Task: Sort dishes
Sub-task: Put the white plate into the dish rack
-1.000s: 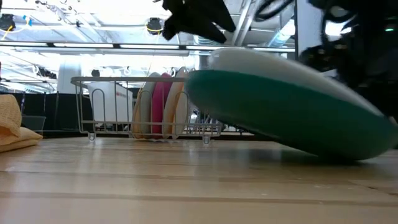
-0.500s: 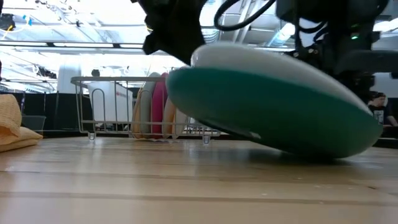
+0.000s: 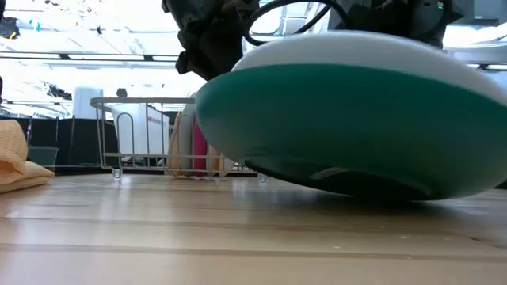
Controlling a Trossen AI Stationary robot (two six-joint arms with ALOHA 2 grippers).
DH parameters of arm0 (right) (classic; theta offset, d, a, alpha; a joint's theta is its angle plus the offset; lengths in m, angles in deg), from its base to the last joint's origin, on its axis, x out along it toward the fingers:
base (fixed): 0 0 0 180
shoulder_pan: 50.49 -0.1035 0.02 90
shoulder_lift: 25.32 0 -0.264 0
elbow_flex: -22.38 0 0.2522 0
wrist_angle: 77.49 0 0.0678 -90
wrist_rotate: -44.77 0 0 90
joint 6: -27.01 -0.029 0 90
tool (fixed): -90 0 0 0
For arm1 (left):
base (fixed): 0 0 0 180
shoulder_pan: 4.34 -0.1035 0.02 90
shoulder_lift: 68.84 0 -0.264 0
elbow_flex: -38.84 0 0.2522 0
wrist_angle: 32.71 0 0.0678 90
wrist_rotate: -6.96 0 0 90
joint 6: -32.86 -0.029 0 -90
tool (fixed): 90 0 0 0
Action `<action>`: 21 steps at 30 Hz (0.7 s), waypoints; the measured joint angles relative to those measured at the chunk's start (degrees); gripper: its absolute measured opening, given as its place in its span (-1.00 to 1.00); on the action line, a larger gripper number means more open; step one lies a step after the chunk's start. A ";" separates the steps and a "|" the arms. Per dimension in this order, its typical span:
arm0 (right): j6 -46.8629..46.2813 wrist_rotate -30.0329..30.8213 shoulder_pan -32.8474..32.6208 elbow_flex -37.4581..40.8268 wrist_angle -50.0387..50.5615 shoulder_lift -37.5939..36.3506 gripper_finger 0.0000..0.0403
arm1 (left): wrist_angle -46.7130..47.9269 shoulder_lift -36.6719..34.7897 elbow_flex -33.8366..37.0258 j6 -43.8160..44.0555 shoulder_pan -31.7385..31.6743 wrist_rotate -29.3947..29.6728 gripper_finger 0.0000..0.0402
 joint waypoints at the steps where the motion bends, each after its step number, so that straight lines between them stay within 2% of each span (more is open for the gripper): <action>1: 0.15 0.02 0.00 0.00 -0.06 0.00 -1.00 | 0.04 -0.15 0.00 -0.86 0.04 -0.27 -0.33; 9: 1.50 0.07 0.02 0.02 -0.30 0.02 -1.00 | -0.20 -2.87 0.00 -9.17 1.00 -5.03 -0.33; 16: 1.48 0.02 0.00 0.02 -0.30 0.02 -1.00 | -0.48 -3.89 0.00 -15.33 4.91 -6.68 -0.33; 21: 1.48 0.02 0.00 0.02 -0.41 0.02 -1.00 | -1.10 -3.89 0.00 -23.71 8.40 -7.46 -0.33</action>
